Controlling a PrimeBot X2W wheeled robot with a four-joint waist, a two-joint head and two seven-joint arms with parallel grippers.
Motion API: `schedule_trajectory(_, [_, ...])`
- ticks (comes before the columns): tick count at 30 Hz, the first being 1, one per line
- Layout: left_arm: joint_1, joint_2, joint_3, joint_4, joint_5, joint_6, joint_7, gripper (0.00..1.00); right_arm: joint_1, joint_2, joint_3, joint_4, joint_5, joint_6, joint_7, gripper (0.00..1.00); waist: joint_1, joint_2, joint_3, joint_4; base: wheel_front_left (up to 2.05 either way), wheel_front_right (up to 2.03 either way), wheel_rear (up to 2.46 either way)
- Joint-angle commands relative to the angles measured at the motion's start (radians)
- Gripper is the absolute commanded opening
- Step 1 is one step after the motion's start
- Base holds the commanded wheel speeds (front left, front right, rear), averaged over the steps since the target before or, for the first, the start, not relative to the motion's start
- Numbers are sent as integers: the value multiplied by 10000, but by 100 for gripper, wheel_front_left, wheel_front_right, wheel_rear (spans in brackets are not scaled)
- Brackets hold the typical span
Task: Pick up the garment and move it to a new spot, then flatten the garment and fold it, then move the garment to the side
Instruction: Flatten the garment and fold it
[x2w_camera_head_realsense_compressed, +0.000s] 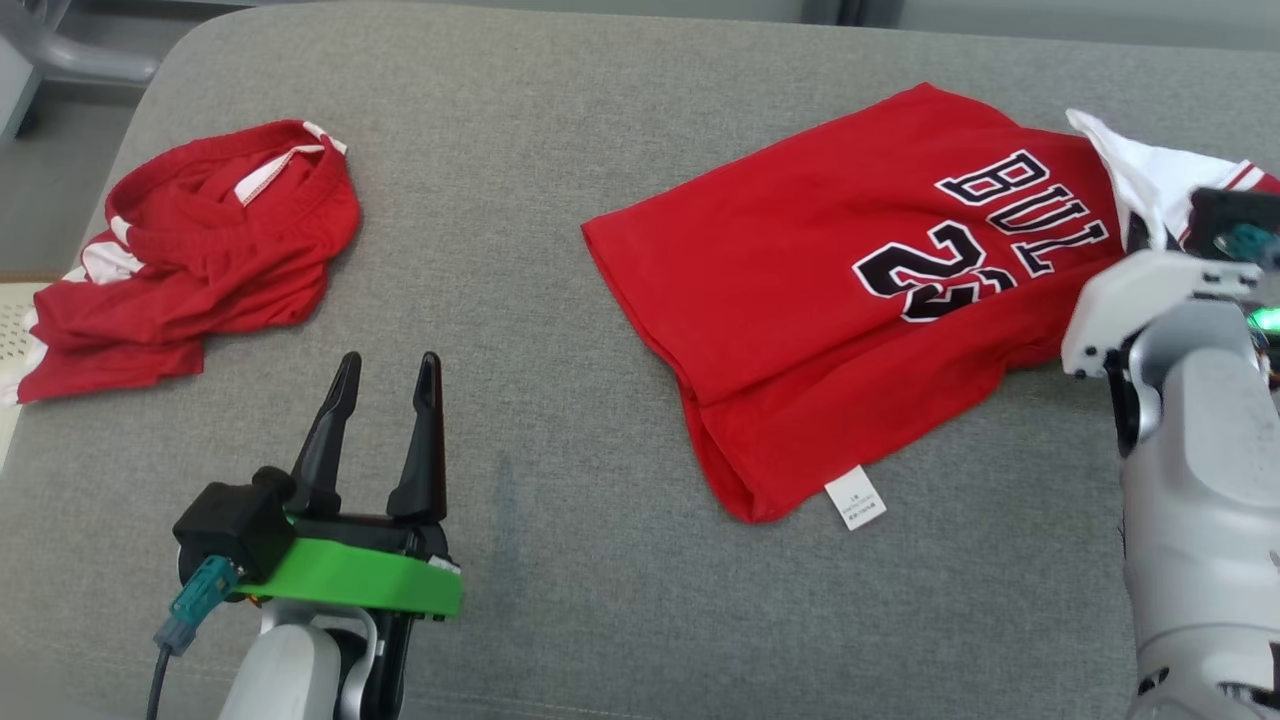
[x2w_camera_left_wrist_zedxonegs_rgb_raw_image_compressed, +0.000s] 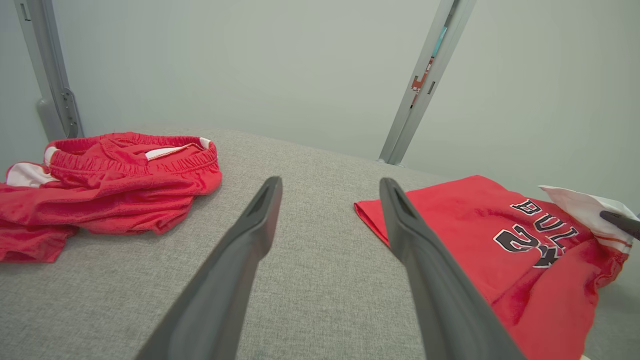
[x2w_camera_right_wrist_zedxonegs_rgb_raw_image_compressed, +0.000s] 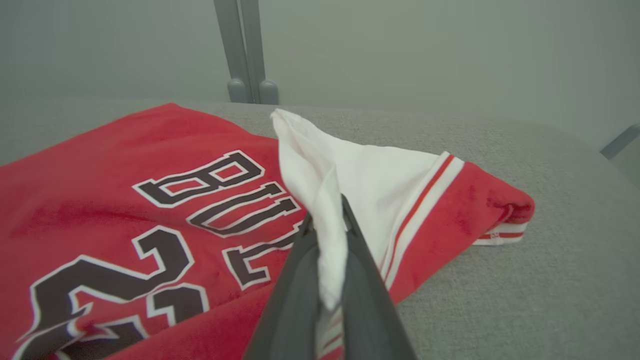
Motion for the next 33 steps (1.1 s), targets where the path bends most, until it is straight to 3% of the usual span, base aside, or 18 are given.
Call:
schedule_trajectory(1, [157,109,65,5,87,-48,-2,100,451,-30,-198,-198,456,-17,-470,0,0,-1,-288,-284,0,0,0])
schedule_trajectory(5, [310,251,171,-46,103,-48,-2,100,1370,11,57,54,2925,-16,-1677,0,0,-1,-496,-687,0,0,0])
schedule_trajectory(10, [391,379,282,-110,138,-48,-2,100,2575,11,1061,97,5123,-16,-2146,0,0,-1,-657,-1306,0,0,0])
schedule_trajectory(11, [412,394,302,-111,146,-48,-2,100,2793,10,1256,48,5246,-16,-2182,70,0,-1,-687,-1421,0,0,0])
schedule_trajectory(12, [429,406,305,-114,150,-48,-2,100,3059,1,1436,-16,5444,-16,-2220,100,0,-1,-717,-1548,0,0,0])
schedule_trajectory(16, [465,433,317,-109,154,-48,-1,100,3799,0,2034,-180,5868,-16,-2244,100,0,-1,-829,-1969,0,0,0])
schedule_trajectory(20, [551,425,327,-78,166,-48,-1,100,4427,-11,2194,-853,5458,-16,-1983,100,0,-1,-985,-2273,0,0,0])
schedule_trajectory(26, [690,400,372,-57,183,-48,-1,100,5250,1,1886,-3410,4914,-16,-1236,100,0,-1,-1212,-2521,0,0,0])
schedule_trajectory(33, [840,396,270,80,191,-48,-1,100,6161,10,2898,-6460,4513,-14,-1485,100,0,-1,-1495,-2450,0,0,0])
